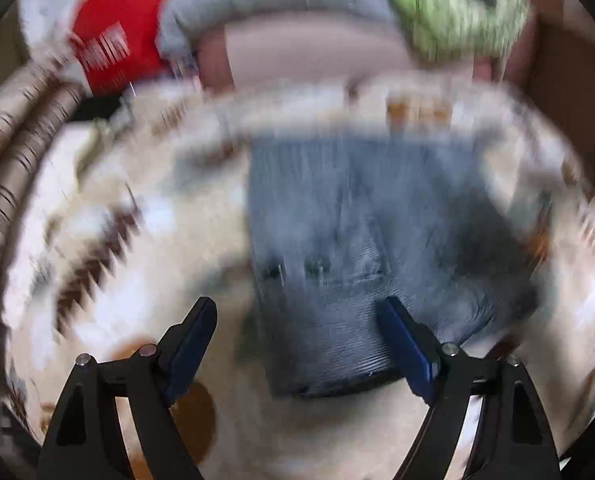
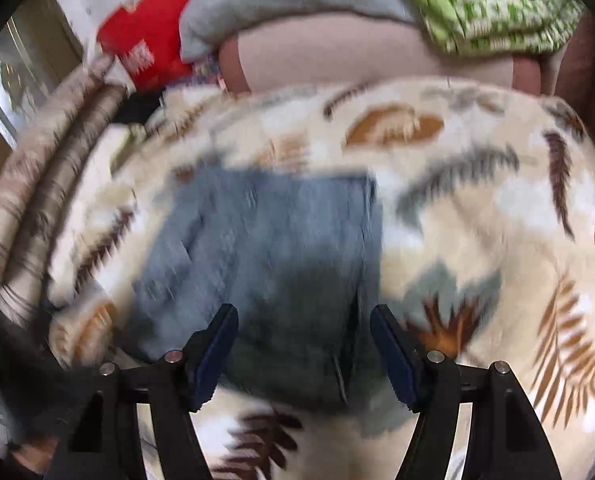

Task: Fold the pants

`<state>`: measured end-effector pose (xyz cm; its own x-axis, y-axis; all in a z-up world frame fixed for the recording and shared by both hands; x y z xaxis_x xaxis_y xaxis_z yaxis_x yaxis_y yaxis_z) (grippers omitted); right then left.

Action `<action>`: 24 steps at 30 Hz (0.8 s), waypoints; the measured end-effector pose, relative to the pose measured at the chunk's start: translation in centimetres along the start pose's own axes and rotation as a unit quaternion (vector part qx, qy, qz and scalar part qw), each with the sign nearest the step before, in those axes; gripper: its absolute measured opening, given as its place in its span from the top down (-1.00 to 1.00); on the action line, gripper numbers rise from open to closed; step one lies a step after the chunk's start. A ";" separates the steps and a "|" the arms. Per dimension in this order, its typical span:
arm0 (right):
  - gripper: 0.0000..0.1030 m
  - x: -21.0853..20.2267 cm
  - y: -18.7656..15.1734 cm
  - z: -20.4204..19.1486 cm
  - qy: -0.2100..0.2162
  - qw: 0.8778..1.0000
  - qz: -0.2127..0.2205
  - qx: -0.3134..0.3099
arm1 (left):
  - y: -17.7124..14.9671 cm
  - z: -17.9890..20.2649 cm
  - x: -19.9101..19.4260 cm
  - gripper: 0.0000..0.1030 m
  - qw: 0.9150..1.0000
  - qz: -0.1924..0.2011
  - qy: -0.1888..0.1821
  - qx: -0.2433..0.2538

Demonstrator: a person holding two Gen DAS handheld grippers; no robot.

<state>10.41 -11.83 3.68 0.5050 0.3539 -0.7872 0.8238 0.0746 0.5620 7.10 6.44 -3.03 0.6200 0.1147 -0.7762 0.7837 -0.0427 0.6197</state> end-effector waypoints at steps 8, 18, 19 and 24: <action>-0.41 5.4 6.6 -2.3 -0.070 0.996 0.024 -0.044 | -0.8 -1.2 0.4 -0.66 0.998 0.014 -0.038 -0.041; -0.91 10.3 4.3 0.2 -0.124 0.990 -0.066 -0.026 | -0.9 -1.4 0.8 -0.68 0.997 0.016 -0.048 -0.052; -0.91 8.4 3.7 -0.1 -0.113 0.992 -0.053 -0.026 | -0.9 -1.4 0.9 -0.68 0.997 0.015 -0.047 -0.052; -0.93 2.7 -1.7 -2.7 -0.073 0.996 -0.024 -0.052 | -0.9 -1.4 0.8 -0.68 0.997 0.020 -0.045 -0.055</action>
<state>9.69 -8.45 1.27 0.5048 0.2082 -0.8378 0.8205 0.1860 0.5406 6.82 7.93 -4.09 0.6551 0.0260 -0.7551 0.7526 0.0649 0.6553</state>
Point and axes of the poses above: each gripper's, at about its wrist camera, not at the fingertips, and x roughly the way its jaws point, z to its right, y to its top, the point moved 1 cm from there along x, roughly the way its jaws point, and after that the axes turned 4 degrees about z, right-handed, at the moved point
